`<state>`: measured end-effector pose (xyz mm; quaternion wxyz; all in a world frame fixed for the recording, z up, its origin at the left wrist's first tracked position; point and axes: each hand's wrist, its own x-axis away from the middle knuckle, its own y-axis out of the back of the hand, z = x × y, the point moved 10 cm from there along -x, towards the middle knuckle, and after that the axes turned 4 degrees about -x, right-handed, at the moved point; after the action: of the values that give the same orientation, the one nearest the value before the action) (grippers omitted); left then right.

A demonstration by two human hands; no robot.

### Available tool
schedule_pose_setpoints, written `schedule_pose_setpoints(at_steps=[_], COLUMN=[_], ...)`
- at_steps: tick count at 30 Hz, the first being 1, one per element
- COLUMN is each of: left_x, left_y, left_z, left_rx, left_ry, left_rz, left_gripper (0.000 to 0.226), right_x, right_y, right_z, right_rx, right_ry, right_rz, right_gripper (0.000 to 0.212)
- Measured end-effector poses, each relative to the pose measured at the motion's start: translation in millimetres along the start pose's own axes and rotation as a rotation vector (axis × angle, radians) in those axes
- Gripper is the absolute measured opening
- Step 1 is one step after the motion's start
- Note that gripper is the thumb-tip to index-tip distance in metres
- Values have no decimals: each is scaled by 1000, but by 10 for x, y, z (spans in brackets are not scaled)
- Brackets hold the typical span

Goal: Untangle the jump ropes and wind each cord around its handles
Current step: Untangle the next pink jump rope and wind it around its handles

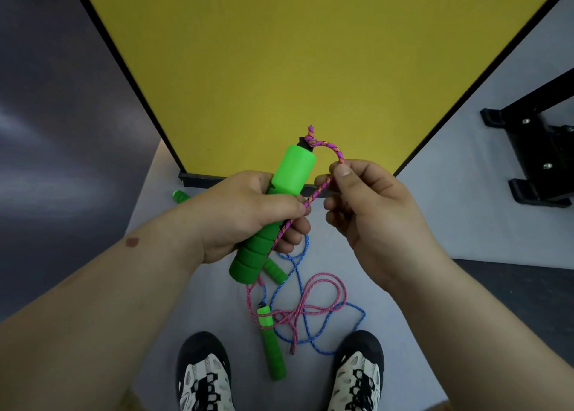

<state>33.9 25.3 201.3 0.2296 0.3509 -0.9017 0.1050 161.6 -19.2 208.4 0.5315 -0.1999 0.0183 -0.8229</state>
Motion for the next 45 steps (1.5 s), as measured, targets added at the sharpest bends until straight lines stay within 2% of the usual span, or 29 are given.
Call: schedule_pose_setpoints(at_steps=[3,6,11,17,24,36,42,45], left_x=[-17,-14,24,47,31,45,42,43], left_y=[24,15,-10,-23,3,8,35,12], left_z=[-8,-14,-7,-38,-33,-44,-55,-42], left_rx=[10,22,-5,-35,20,-17,5,10], left_ry=[-9,-11,4,-10,-10,-12,-19,-14], left_rz=[-37,-35,12,15,-15,-6,-35,-17], left_gripper=[5,7,7,7,11,3,6,9], right_x=[18,35,-23,-65,59,-59,41,46], right_y=[-65,-121,55,187,-159,196,-102,-110], right_z=[-72,-110,-16,41,-148,66,-148,-162], right_rx=[-57,23,-75,-216,-144,-245,-102,-55], right_ry=[-56,-63,-38,-30,-150,-37,-164,-149], right_rz=[63,112,-26,-105,98,-107,81,76], right_gripper=[11,10,8,7,12,9,8,8])
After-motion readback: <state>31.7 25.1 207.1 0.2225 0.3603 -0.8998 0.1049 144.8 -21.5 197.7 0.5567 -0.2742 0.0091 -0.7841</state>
